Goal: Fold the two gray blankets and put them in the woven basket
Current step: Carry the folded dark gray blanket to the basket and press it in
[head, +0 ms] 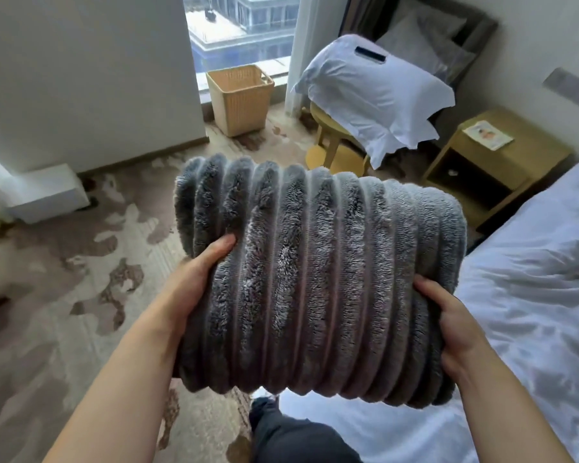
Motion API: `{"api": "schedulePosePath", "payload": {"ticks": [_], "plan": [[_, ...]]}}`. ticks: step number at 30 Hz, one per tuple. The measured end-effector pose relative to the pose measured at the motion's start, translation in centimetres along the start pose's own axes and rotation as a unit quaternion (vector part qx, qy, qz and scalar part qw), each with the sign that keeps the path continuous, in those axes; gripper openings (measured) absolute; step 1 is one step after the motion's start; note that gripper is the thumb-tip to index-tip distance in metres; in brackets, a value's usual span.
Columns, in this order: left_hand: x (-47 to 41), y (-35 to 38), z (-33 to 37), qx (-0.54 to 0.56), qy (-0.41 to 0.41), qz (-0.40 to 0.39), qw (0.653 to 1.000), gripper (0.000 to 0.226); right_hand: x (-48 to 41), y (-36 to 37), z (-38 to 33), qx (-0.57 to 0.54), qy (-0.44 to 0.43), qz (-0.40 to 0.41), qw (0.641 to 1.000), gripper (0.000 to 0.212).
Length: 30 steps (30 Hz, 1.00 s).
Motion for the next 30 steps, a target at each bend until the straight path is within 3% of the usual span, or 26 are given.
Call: {"api": "schedulePosePath", "payload": {"ticks": [8, 12, 15, 17, 23, 30], "plan": [[-14.4, -4.0, 12.3, -0.019, 0.007, 0.066, 0.998, 0.076, -15.5, 14.8, -4.9, -0.003, 0.048, -0.05, 0.998, 0.05], [-19.6, -7.9, 18.9, 0.004, 0.035, 0.107, 0.994, 0.073, -21.6, 24.2, -9.8, 0.007, -0.015, -0.088, 0.996, 0.031], [-24.3, -11.4, 23.2, 0.034, 0.048, 0.116, 0.991, 0.072, -26.5, 30.9, -11.4, 0.026, 0.017, -0.107, 0.994, 0.05], [-28.5, -13.2, 25.8, 0.047, 0.052, 0.122, 0.99, 0.074, -30.3, 35.0, -12.0, 0.048, 0.033, -0.115, 0.992, 0.052], [-44.6, -14.8, 34.0, 0.059, 0.015, 0.072, 0.996, 0.079, -41.6, 44.0, -16.9, 0.06, 0.0, -0.053, 0.997, 0.052], [-61.0, -8.8, 43.9, 0.017, -0.038, -0.024, 0.999, 0.083, -51.0, 48.0, -25.2, 0.004, -0.045, 0.037, 0.998, 0.049]]}}
Point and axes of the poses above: each hand's wrist, its own x-axis away from the middle knuckle, its own y-axis out of the palm, z = x × y, the point moved 6 cm from there along -x, towards the middle knuckle, and after that the axes turned 3 degrees about z, right-handed, at the moved point
